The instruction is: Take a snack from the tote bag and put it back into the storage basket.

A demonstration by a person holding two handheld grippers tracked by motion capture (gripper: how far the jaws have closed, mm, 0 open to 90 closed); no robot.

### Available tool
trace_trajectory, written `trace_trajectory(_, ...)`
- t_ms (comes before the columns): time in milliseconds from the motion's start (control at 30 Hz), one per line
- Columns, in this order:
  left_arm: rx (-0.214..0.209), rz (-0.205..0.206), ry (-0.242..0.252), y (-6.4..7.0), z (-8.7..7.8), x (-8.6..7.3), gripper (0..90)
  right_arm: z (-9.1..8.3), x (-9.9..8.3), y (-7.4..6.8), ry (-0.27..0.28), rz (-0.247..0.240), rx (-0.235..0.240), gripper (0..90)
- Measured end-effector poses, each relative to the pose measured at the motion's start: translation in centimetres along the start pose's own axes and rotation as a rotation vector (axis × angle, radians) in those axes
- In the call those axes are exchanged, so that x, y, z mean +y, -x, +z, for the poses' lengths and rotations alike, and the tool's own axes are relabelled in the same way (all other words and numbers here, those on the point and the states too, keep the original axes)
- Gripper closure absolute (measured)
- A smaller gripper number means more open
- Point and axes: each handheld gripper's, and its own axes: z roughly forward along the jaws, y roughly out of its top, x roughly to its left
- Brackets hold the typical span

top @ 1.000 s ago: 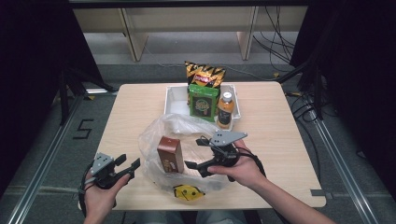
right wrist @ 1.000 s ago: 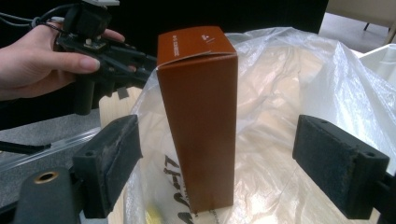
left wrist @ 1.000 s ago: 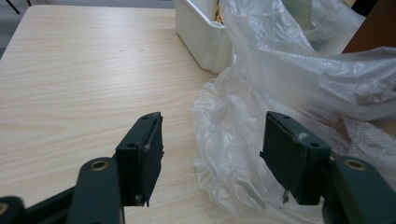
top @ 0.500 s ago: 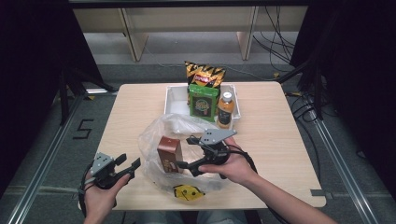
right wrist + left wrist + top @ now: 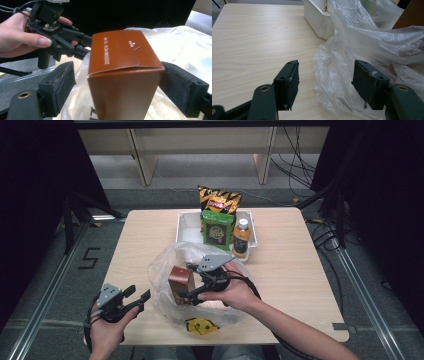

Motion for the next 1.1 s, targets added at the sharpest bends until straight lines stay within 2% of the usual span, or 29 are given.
trace_trajectory(33,0.000,0.000,0.000,0.0,0.0,0.0,37.2,0.0,0.0,0.0,-0.016,0.029,0.005,15.6)
trace_trajectory(67,0.000,-0.001,0.001,0.0,0.0,0.0,37.3,0.2,0.0,0.2,-0.003,0.014,0.001,15.7)
trace_trajectory(100,0.001,-0.001,0.001,0.0,0.0,0.0,37.3,0.2,0.0,0.2,-0.005,0.024,-0.002,15.7)
trace_trajectory(267,0.000,0.000,0.002,0.0,0.1,0.0,37.3,0.5,0.1,0.4,0.006,0.002,-0.002,15.8)
trace_trajectory(333,0.000,0.000,0.001,0.0,0.1,0.0,37.3,0.6,0.0,0.2,-0.010,0.033,0.005,16.0)
trace_trajectory(600,-0.002,0.002,0.000,0.0,0.0,0.0,37.3,1.1,-0.2,0.5,-0.001,0.000,-0.001,18.4)
trace_trajectory(667,-0.008,0.002,0.004,0.0,0.0,-0.1,37.3,1.2,-0.3,0.4,-0.010,0.019,0.010,23.1)
trace_trajectory(700,-0.004,0.002,0.001,0.0,0.0,-0.1,37.4,1.4,-0.4,0.4,0.011,0.010,0.000,24.7)
trace_trajectory(767,-0.005,0.003,0.001,0.0,0.0,0.0,37.4,1.3,-0.4,0.5,-0.001,-0.005,0.002,28.5)
trace_trajectory(800,-0.002,0.004,-0.002,0.0,0.0,0.0,37.4,1.3,-0.5,0.3,-0.014,0.016,0.012,30.4)
trace_trajectory(833,-0.008,0.005,0.002,-0.1,0.1,-0.1,37.4,1.4,-0.5,0.5,-0.010,-0.007,0.020,31.9)
trace_trajectory(867,-0.009,0.005,0.002,-0.1,0.1,-0.1,37.4,1.4,-0.6,0.5,0.001,-0.021,0.005,33.3)
trace_trajectory(900,-0.008,0.005,0.003,-0.1,0.1,-0.1,37.4,1.3,-0.7,0.4,-0.017,0.025,0.017,34.5)
trace_trajectory(933,-0.008,0.006,0.003,-0.1,0.1,-0.1,37.4,1.2,-0.7,0.4,-0.025,0.029,0.024,36.0)
trace_trajectory(967,-0.007,0.006,0.003,-0.1,0.1,-0.1,37.4,1.2,-0.8,0.5,-0.031,0.008,0.024,37.2)
trace_trajectory(1033,-0.004,0.007,-0.001,-0.1,0.1,-0.1,37.4,1.1,-0.8,0.6,-0.023,0.012,0.020,40.2)
trace_trajectory(1100,-0.004,0.005,-0.006,-0.1,0.1,-0.2,37.5,1.2,-0.8,0.7,-0.014,-0.013,0.031,41.6)
